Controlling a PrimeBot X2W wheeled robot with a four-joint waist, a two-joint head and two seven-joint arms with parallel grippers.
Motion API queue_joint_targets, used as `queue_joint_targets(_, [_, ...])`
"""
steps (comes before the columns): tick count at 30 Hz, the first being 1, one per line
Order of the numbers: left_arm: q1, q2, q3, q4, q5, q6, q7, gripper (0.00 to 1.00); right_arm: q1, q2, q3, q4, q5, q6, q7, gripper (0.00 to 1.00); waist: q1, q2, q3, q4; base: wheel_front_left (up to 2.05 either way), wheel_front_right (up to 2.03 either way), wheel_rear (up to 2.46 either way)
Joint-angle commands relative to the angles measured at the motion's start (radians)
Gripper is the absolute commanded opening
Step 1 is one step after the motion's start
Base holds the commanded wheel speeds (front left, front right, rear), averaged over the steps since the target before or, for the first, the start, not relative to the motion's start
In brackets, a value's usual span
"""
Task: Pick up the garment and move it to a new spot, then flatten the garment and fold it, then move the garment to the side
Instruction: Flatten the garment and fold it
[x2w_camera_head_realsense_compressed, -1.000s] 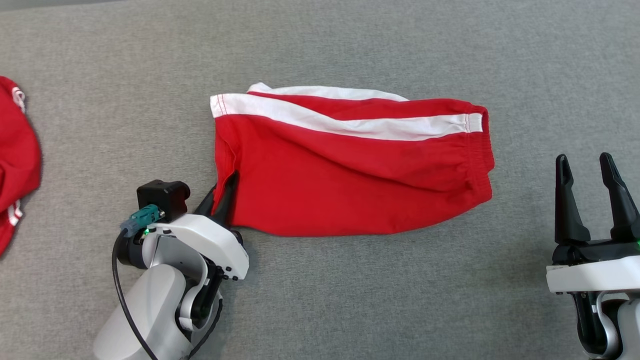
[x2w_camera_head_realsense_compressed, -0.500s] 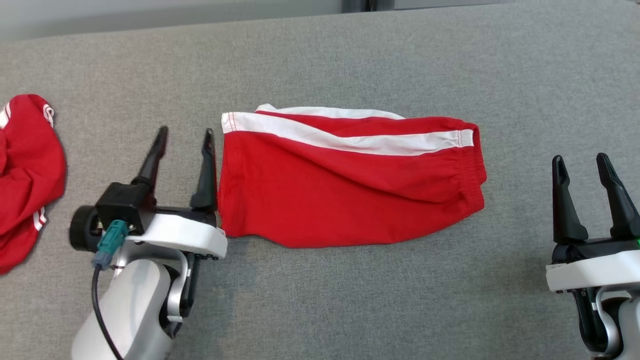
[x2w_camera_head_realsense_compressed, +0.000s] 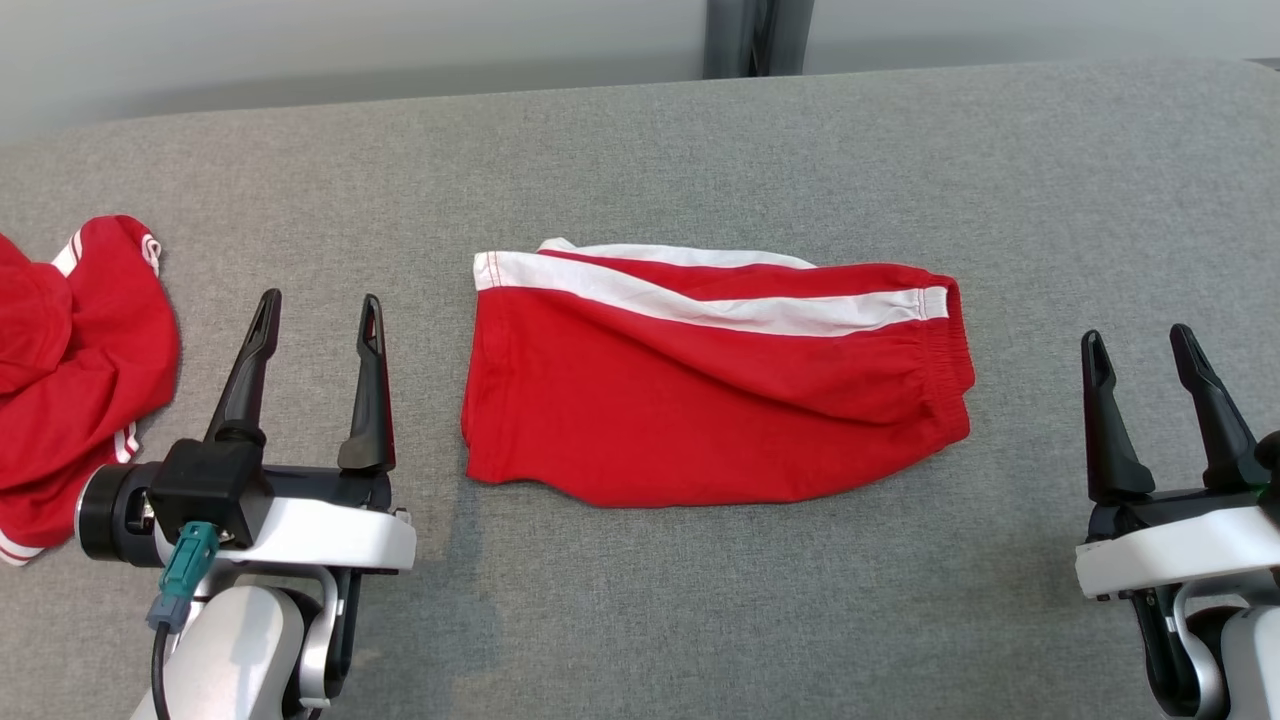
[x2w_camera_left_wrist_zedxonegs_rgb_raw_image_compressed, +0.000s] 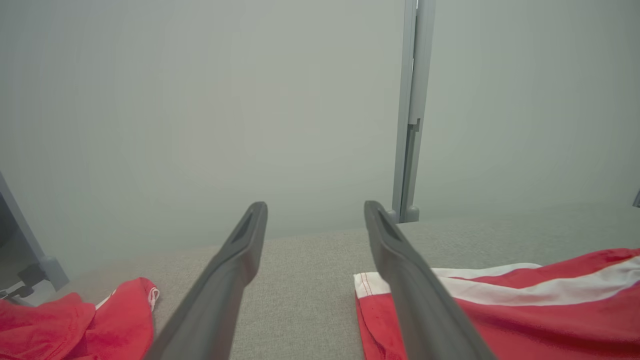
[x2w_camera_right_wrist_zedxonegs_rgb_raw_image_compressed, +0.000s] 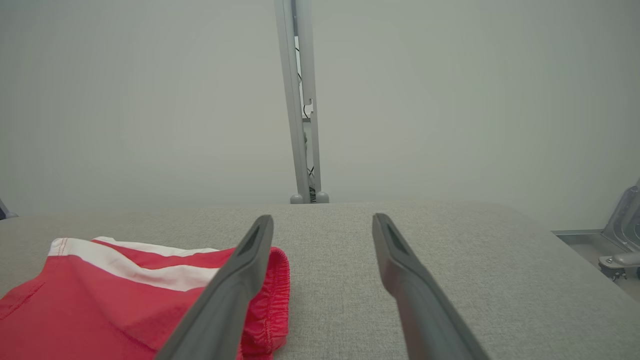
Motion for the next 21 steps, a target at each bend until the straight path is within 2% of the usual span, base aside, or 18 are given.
queue_joint_targets(1, [0.011,0.005,0.002,-0.001,-0.006,0.001,-0.003,1.00,0.006,-0.001,-0.004,-0.002,-0.003,0.000,0.003,1.00,0.0000,-0.0001,-0.001,0.002,0.00,0.00,0.00])
queue_joint_targets(10, [-0.003,0.004,-0.009,-0.005,-0.009,0.002,0.009,1.00,-0.035,-0.007,-0.014,0.012,0.005,0.000,0.041,1.00,0.0000,-0.0001,0.016,0.017,0.00,0.00,0.00])
queue_joint_targets(15, [-0.032,-0.012,-0.032,0.006,-0.003,-0.011,0.011,1.00,-0.095,-0.022,0.035,0.086,0.026,0.000,0.096,1.00,0.0000,-0.0001,0.050,0.043,0.00,0.00,0.00])
queue_joint_targets(21, [-0.058,-0.028,-0.046,0.021,0.001,-0.020,0.006,1.00,-0.143,-0.026,0.082,0.193,0.052,0.000,0.112,1.00,0.0000,-0.0001,0.084,0.065,0.00,0.00,0.00])
